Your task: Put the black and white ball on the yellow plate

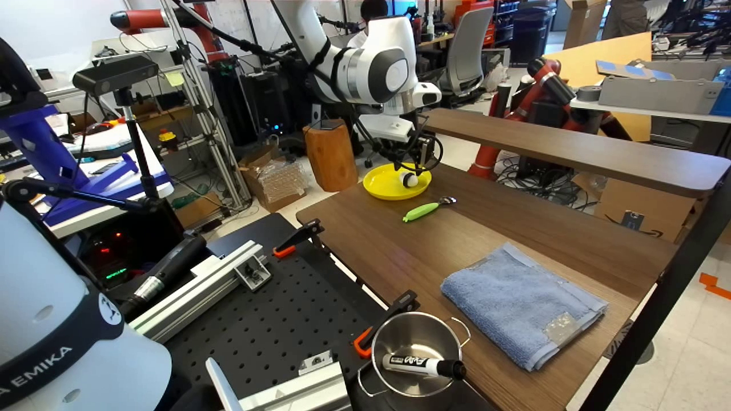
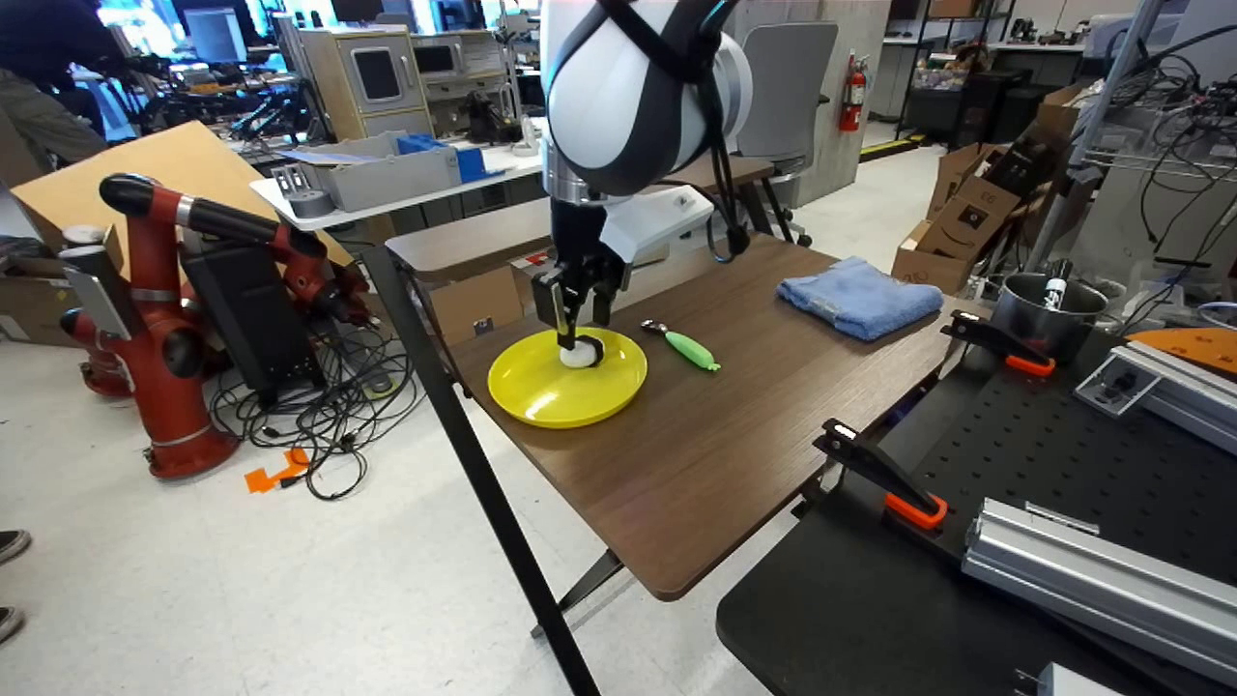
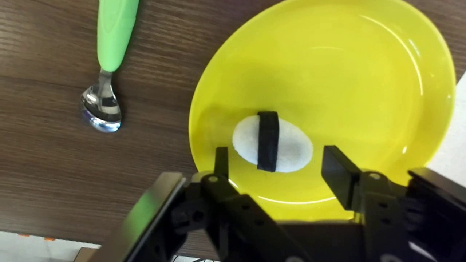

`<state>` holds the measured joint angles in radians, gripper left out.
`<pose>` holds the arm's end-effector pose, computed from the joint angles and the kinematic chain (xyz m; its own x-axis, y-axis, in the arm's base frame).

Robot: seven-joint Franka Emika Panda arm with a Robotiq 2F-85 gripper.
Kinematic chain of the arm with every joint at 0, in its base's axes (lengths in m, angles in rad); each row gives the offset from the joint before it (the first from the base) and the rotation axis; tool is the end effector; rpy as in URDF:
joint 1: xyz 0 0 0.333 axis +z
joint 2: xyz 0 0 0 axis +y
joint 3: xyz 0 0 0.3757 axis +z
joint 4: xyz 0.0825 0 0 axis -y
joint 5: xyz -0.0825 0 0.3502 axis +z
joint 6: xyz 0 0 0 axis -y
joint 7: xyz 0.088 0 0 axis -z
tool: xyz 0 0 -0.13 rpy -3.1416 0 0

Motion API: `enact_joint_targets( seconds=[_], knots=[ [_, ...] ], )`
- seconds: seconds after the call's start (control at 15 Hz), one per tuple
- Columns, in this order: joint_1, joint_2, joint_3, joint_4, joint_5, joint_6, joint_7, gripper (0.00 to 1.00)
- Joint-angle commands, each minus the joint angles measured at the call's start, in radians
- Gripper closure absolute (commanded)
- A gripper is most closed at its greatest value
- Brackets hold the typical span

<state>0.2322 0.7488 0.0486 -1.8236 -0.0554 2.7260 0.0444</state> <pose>0.6554 0.1865 0.1870 0.9525 0.2626 0.1541 0.2673 -0.9636 -0.0100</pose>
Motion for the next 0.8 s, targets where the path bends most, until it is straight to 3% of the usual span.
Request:
enact_joint_targets(
  seconds=[0.0, 0.27, 0.53, 0.6, 0.73],
  knots=[
    [0.013, -0.019, -0.013, -0.008, -0.016, -0.013, 0.025, 0.01],
    [0.007, -0.098, -0.011, -0.094, -0.016, 0.014, 0.025, 0.00],
    [-0.026, -0.239, 0.006, -0.249, -0.003, 0.044, 0.004, 0.00],
    [-0.018, -0.161, 0.006, -0.151, -0.008, 0.008, 0.006, 0.00],
    [-0.027, -0.219, 0.006, -0.214, -0.008, 0.013, 0.006, 0.00]
  ],
)
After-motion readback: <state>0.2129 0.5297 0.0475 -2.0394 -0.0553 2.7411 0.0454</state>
